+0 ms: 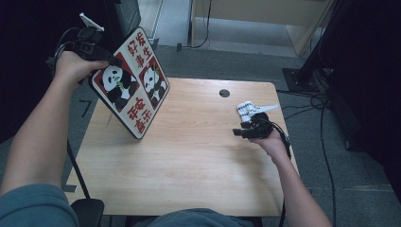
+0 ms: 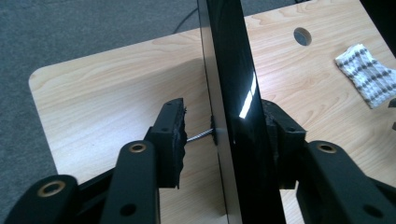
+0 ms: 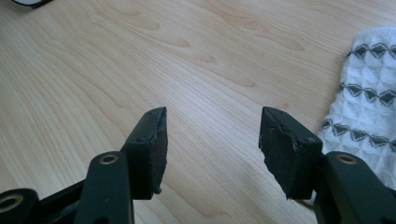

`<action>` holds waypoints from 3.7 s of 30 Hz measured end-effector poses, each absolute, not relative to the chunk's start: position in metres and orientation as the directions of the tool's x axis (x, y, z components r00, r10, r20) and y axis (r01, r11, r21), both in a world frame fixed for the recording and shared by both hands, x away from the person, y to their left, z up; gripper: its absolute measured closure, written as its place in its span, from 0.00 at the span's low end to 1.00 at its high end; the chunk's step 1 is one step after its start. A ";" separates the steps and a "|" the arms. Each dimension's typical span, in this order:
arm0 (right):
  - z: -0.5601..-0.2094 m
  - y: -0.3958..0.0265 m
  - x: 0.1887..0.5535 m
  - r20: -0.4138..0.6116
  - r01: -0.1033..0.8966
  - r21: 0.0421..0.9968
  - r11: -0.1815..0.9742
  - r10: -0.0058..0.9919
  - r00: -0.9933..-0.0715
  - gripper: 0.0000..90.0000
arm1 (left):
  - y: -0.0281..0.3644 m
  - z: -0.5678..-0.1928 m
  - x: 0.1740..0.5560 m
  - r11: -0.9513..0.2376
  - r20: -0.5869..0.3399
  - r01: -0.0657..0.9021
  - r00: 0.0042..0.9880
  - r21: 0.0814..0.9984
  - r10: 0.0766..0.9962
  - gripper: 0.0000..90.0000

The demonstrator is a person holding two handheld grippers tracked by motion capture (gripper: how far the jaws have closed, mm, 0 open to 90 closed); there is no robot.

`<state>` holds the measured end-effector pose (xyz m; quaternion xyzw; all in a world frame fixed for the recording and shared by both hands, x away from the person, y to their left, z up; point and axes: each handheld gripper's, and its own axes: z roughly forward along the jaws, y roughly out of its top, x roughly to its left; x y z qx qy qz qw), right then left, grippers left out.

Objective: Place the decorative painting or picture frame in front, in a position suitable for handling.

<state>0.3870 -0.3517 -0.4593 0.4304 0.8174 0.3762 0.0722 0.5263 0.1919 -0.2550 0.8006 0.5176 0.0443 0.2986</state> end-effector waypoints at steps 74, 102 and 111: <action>-0.467 -0.362 0.385 0.173 0.675 0.638 0.371 0.785 -0.595 0.46 | 0.016 -0.228 0.429 -0.524 -0.251 0.711 0.676 0.470 0.693 0.89; -0.468 -0.360 0.384 0.168 0.674 0.630 0.385 0.781 -0.602 0.45 | 0.025 -0.243 0.402 -0.469 -0.331 0.736 0.654 0.488 0.680 0.88; -0.468 -0.360 0.384 0.168 0.674 0.628 0.389 0.778 -0.605 0.45 | 0.028 -0.245 0.403 -0.458 -0.338 0.743 0.645 0.489 0.685 0.88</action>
